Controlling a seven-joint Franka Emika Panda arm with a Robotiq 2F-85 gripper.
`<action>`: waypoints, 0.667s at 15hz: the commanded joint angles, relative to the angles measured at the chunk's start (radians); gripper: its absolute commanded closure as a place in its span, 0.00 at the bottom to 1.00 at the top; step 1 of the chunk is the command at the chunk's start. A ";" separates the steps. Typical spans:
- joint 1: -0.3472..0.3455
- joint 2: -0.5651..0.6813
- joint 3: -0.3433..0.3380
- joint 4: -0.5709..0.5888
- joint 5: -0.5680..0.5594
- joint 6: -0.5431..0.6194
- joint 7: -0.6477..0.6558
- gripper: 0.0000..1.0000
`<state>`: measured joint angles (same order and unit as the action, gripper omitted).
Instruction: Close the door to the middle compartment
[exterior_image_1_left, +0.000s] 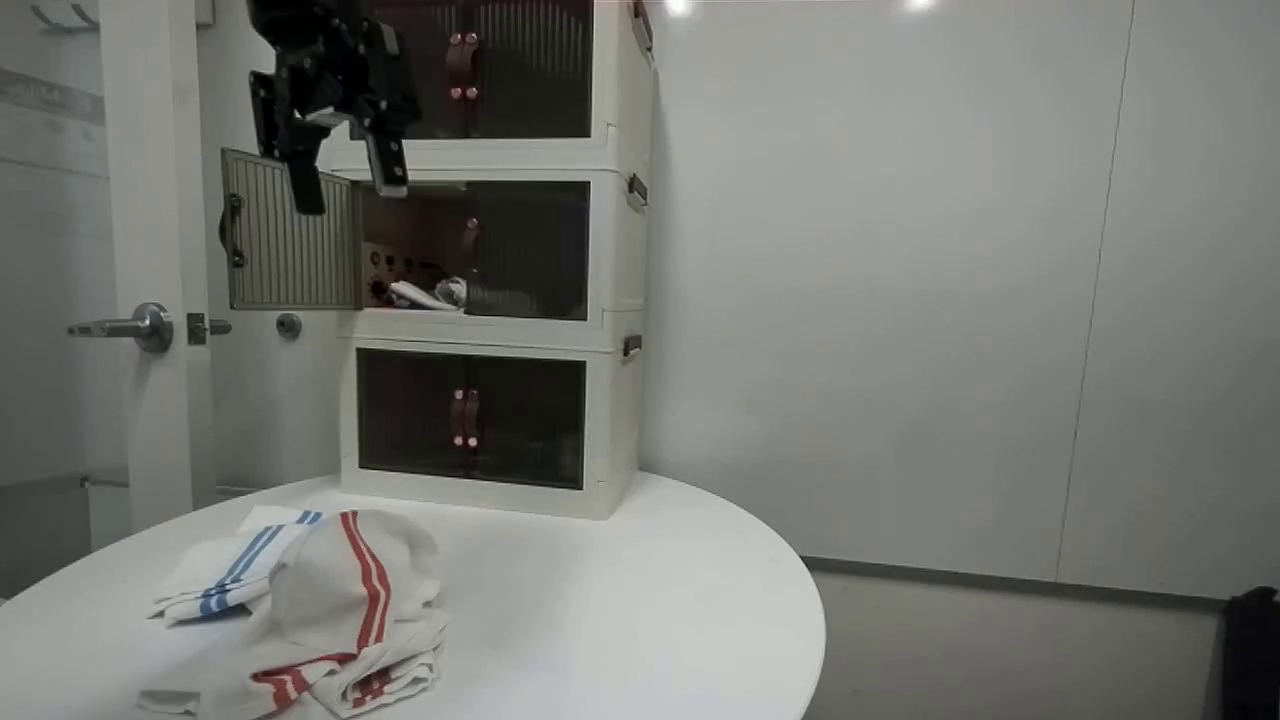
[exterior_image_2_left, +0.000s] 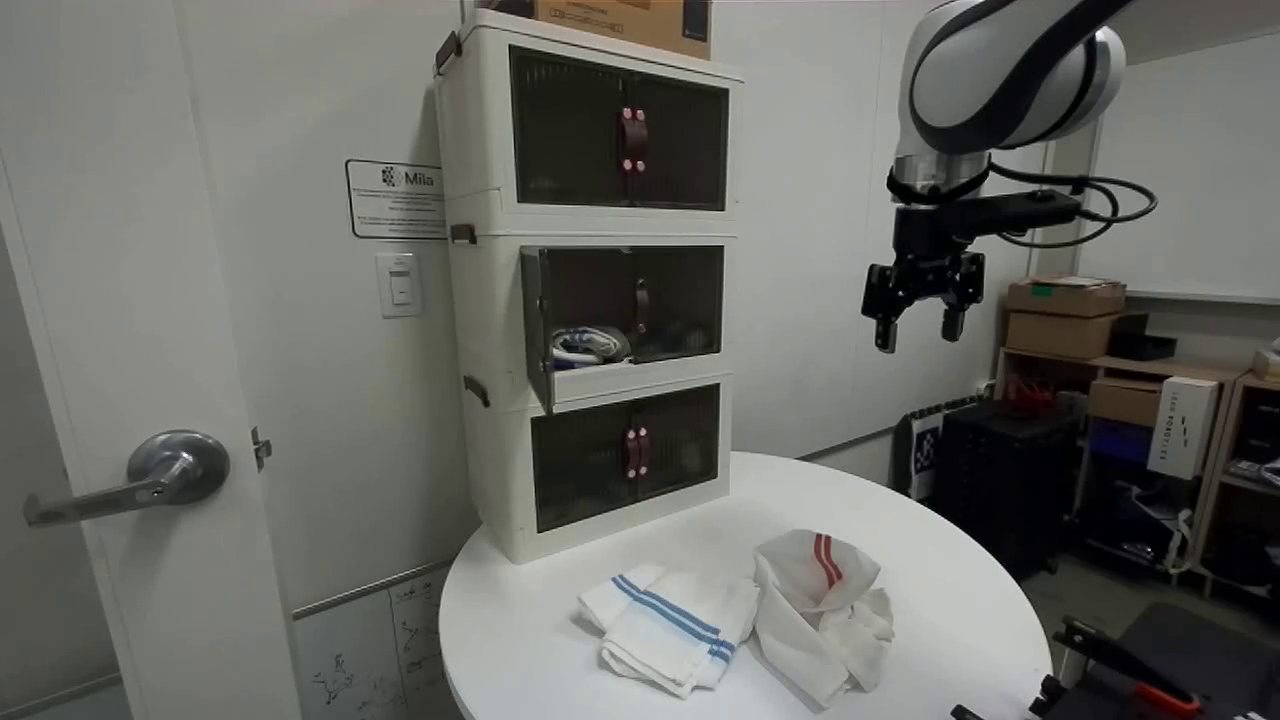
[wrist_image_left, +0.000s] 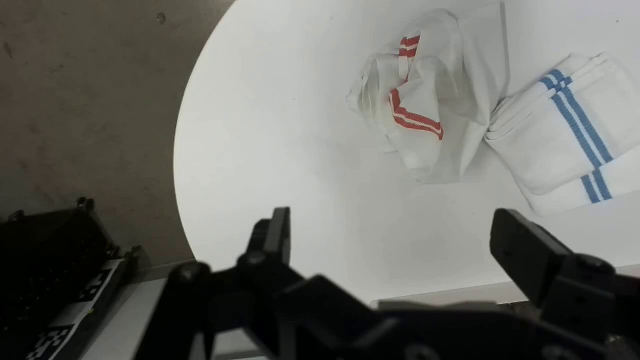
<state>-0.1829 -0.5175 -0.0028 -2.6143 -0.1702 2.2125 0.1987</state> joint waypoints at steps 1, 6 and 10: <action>0.006 0.000 -0.006 0.002 -0.003 -0.003 0.002 0.00; 0.028 0.031 0.010 0.020 0.016 -0.017 0.010 0.00; 0.104 0.155 0.042 0.120 0.082 -0.032 0.009 0.00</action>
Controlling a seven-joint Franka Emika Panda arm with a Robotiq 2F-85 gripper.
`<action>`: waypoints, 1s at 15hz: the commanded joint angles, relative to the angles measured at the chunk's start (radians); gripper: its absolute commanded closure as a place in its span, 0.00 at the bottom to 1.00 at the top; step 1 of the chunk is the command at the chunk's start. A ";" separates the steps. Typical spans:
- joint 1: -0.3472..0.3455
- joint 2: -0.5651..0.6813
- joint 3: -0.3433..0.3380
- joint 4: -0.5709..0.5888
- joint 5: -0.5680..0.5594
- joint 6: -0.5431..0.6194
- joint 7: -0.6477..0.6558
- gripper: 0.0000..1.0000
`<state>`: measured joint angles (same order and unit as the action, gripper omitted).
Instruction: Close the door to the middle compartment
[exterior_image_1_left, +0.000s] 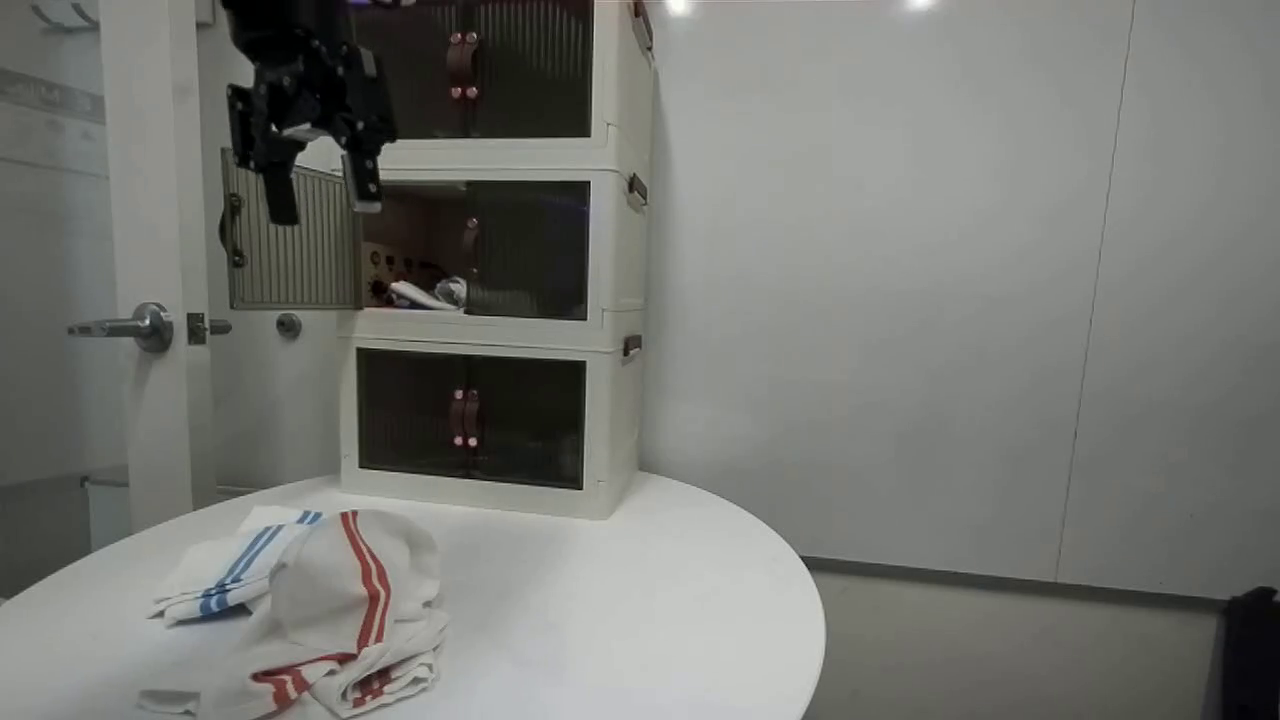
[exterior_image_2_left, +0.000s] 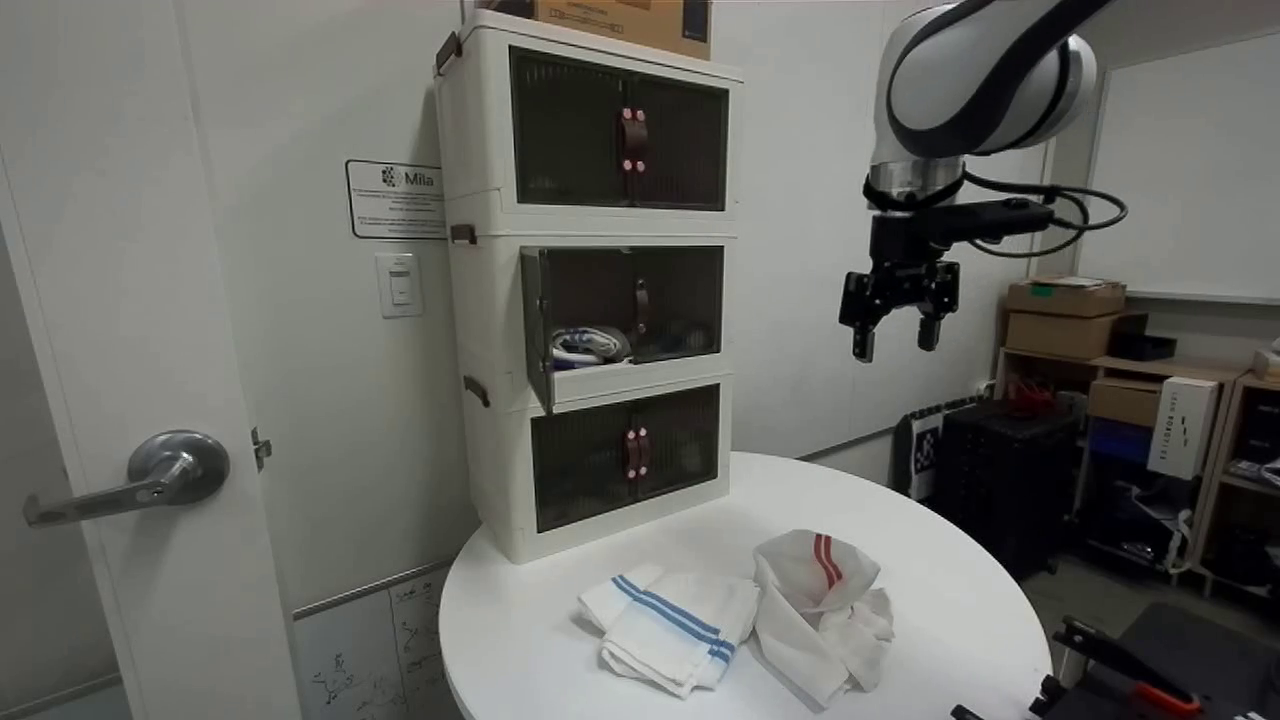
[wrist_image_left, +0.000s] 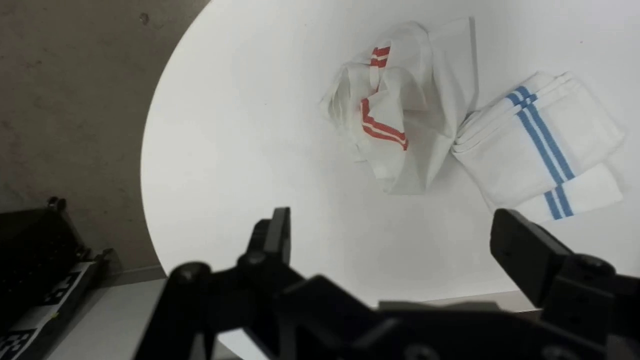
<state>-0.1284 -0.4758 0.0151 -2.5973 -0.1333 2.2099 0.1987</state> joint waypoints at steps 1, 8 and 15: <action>0.066 0.146 0.036 0.139 0.056 -0.036 0.011 0.00; 0.143 0.368 0.085 0.445 0.097 -0.118 0.051 0.00; 0.212 0.521 0.106 0.720 0.155 -0.226 0.055 0.00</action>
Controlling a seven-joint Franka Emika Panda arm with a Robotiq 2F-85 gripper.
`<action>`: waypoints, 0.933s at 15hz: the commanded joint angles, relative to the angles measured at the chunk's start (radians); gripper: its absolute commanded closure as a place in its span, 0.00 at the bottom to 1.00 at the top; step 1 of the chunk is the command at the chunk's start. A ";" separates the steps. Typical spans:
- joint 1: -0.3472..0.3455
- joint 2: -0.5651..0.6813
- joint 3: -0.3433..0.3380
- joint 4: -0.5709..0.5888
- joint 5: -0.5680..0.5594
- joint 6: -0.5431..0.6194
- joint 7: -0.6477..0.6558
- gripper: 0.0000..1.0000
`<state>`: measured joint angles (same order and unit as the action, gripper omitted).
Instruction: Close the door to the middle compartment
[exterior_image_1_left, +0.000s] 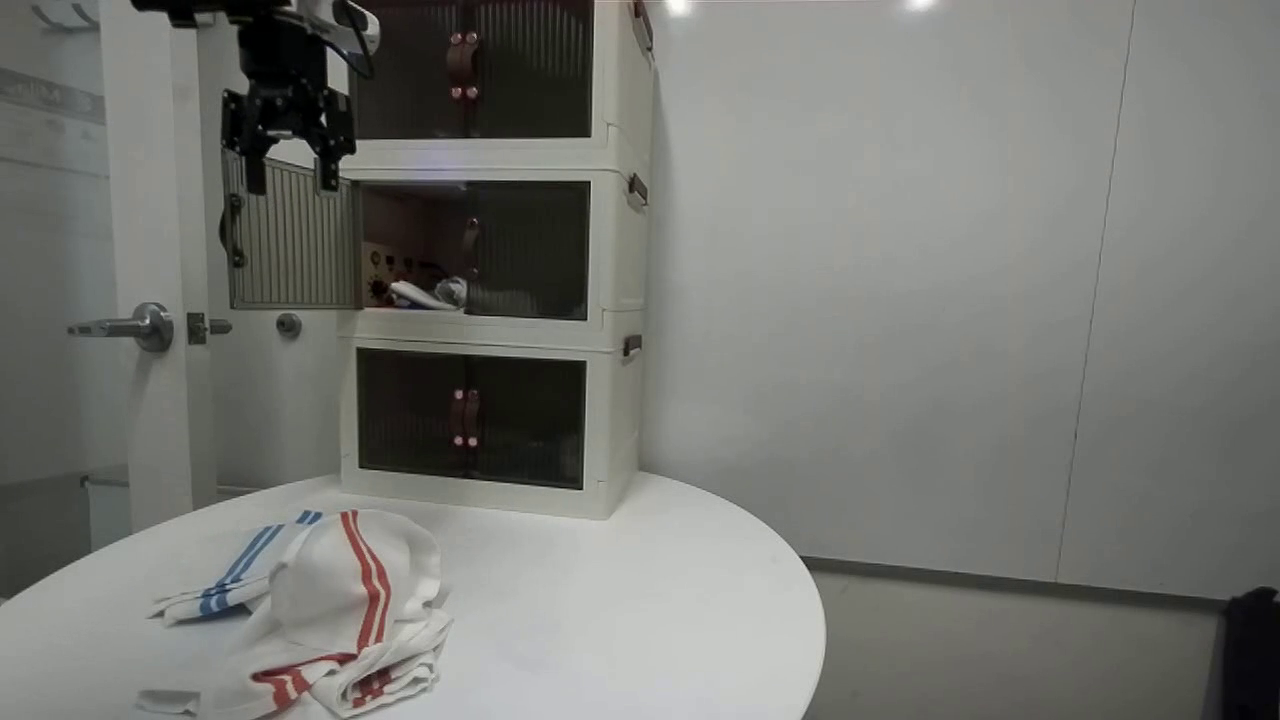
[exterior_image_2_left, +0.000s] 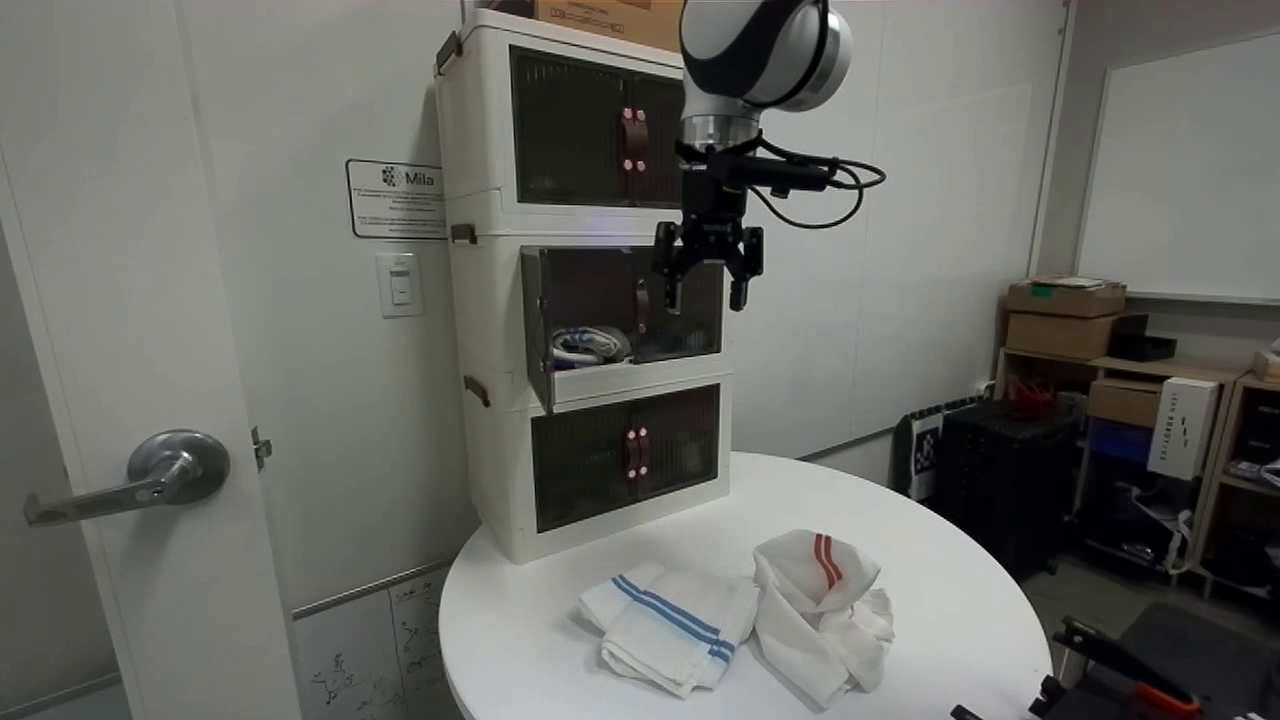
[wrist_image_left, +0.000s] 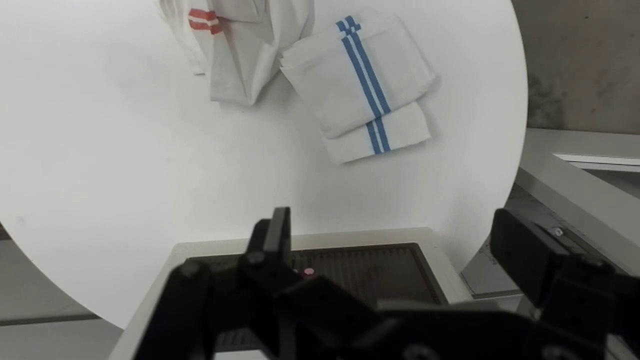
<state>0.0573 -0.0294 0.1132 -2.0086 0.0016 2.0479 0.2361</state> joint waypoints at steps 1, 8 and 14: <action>0.036 0.089 0.013 0.161 0.014 -0.070 0.026 0.00; 0.094 0.186 0.037 0.359 0.013 -0.169 0.027 0.00; 0.124 0.234 0.047 0.482 0.043 -0.222 0.022 0.00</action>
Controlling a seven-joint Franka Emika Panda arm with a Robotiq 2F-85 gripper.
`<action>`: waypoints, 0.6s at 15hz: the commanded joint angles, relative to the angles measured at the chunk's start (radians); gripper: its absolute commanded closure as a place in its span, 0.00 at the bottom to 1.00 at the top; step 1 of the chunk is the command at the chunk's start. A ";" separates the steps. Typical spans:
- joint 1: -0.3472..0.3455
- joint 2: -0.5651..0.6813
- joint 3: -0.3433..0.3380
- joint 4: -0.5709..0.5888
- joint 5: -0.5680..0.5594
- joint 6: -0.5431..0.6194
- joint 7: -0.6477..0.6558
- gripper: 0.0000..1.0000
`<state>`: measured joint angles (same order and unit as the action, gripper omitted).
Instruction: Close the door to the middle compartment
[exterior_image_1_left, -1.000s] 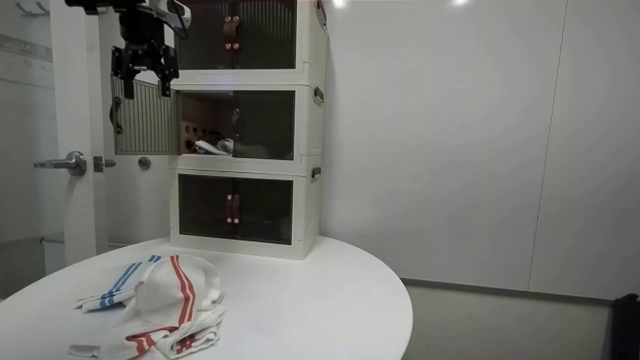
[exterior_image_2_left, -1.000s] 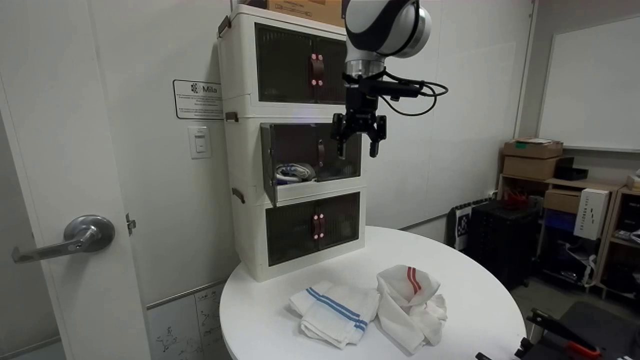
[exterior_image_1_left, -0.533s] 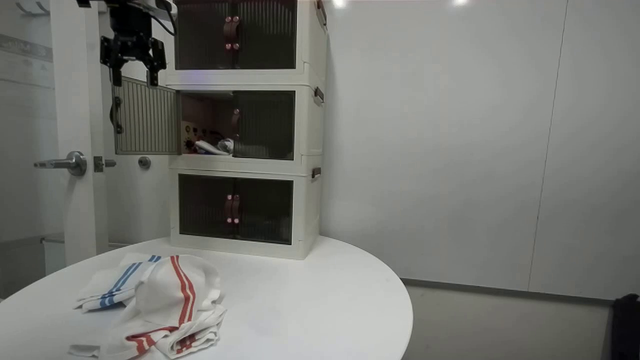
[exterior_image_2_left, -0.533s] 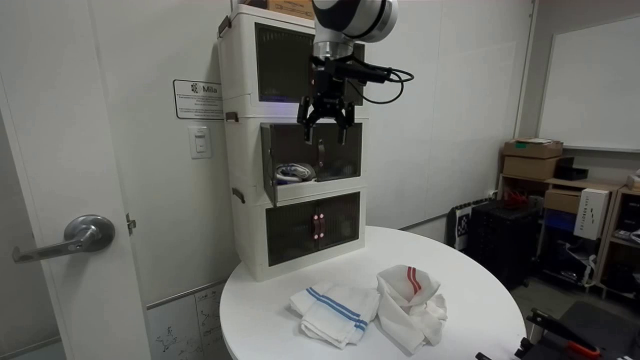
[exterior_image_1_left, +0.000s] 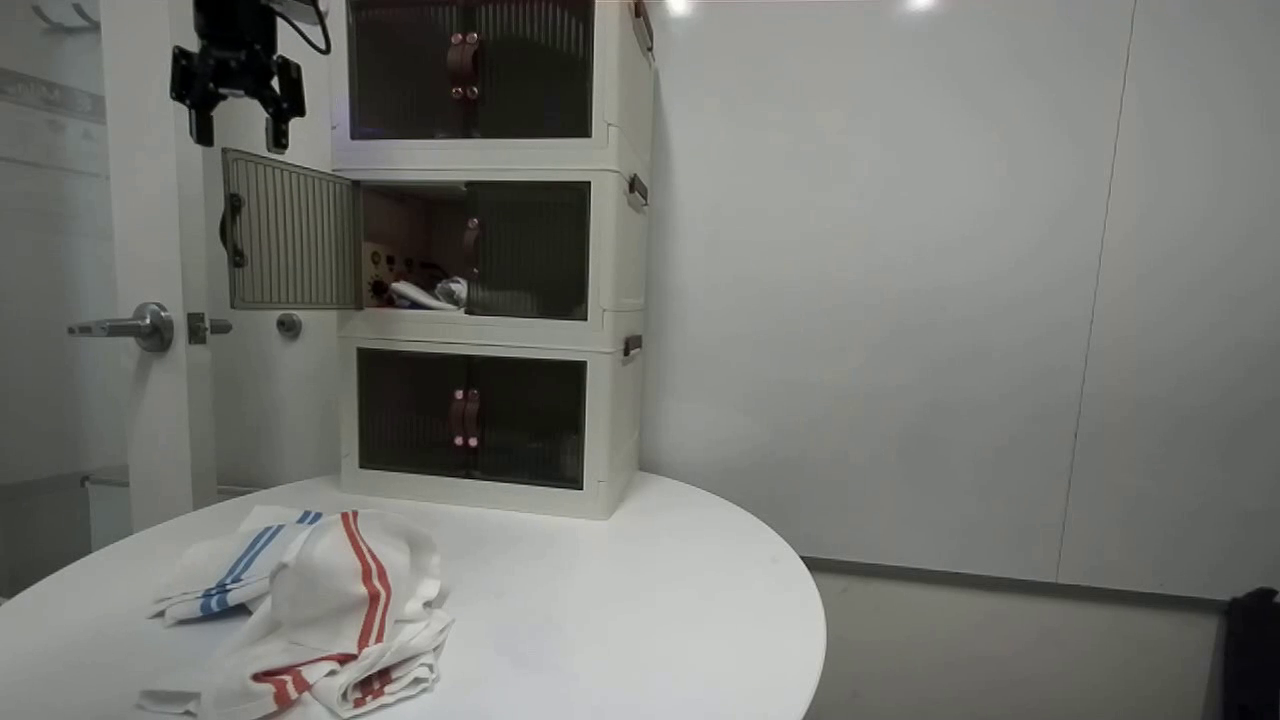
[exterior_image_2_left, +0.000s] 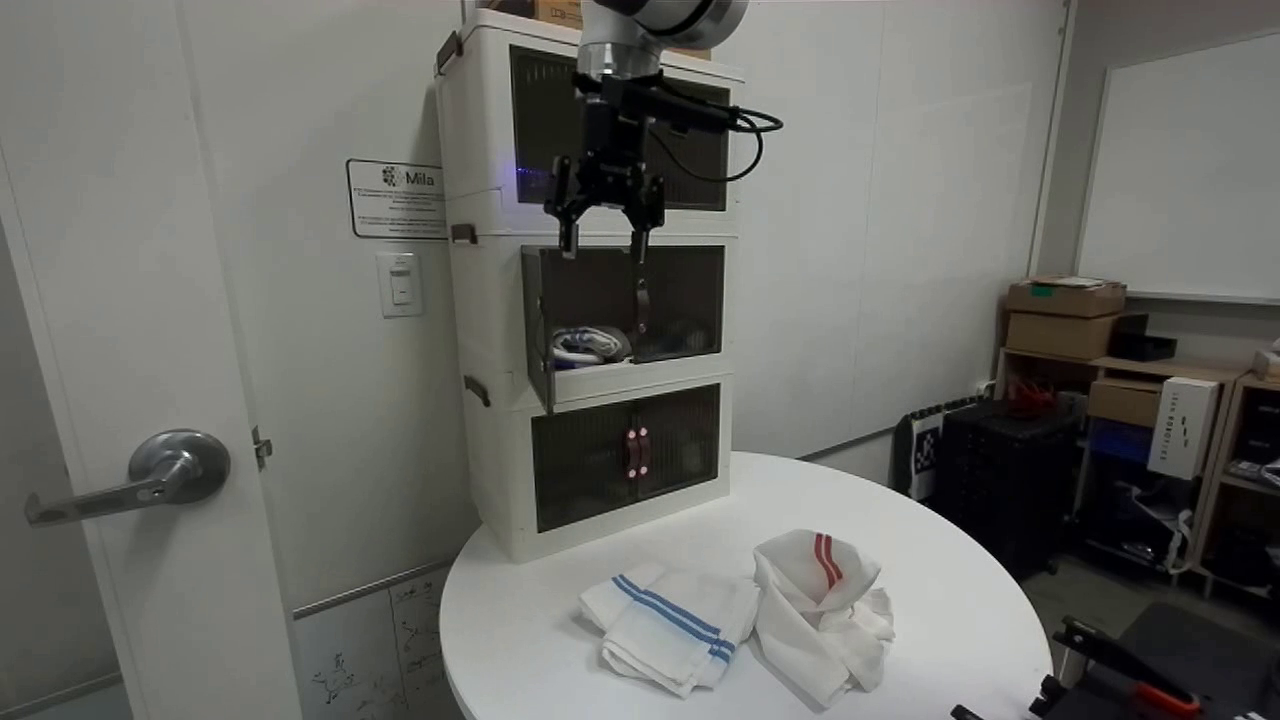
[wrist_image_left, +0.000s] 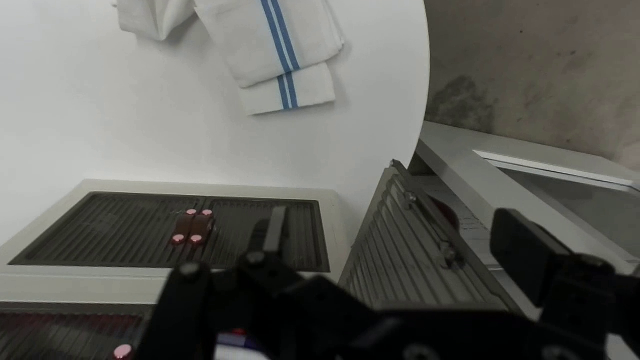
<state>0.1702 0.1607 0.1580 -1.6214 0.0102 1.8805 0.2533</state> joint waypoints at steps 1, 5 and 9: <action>0.015 0.052 0.003 0.112 0.038 -0.058 0.009 0.00; 0.023 0.090 0.002 0.179 0.085 -0.059 0.070 0.00; 0.043 0.131 -0.003 0.224 0.080 -0.041 0.160 0.00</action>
<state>0.1914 0.2385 0.1629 -1.4744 0.0810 1.8598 0.3446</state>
